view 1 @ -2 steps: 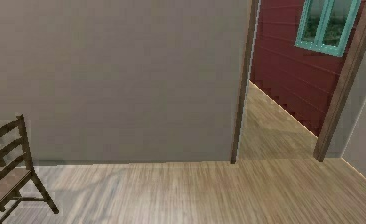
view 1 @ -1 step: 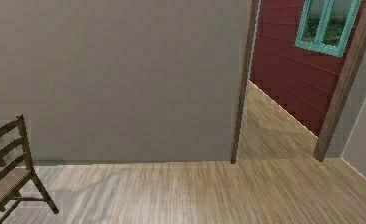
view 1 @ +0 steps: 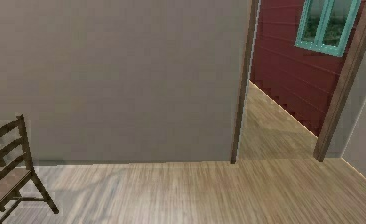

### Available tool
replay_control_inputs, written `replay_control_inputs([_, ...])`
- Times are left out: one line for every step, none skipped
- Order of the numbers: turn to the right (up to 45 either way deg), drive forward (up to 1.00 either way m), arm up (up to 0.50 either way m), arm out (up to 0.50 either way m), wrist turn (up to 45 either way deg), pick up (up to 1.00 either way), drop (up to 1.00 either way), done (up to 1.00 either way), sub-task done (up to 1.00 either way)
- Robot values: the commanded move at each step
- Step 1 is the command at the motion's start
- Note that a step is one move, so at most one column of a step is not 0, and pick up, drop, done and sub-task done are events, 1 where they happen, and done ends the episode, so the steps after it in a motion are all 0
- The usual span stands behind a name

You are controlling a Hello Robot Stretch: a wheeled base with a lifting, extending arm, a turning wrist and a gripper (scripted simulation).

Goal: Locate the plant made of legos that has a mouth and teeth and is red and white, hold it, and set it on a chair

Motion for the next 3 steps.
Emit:
replay_control_inputs([0.0,0.0,0.0,0.0,45.0,0.0,0.0,0.0,0.0])
replay_control_inputs([0.0,0.0,0.0,0.0,45.0,0.0,0.0,0.0,0.0])
replay_control_inputs([0.0,0.0,0.0,0.0,12.0,0.0,0.0,0.0,0.0])
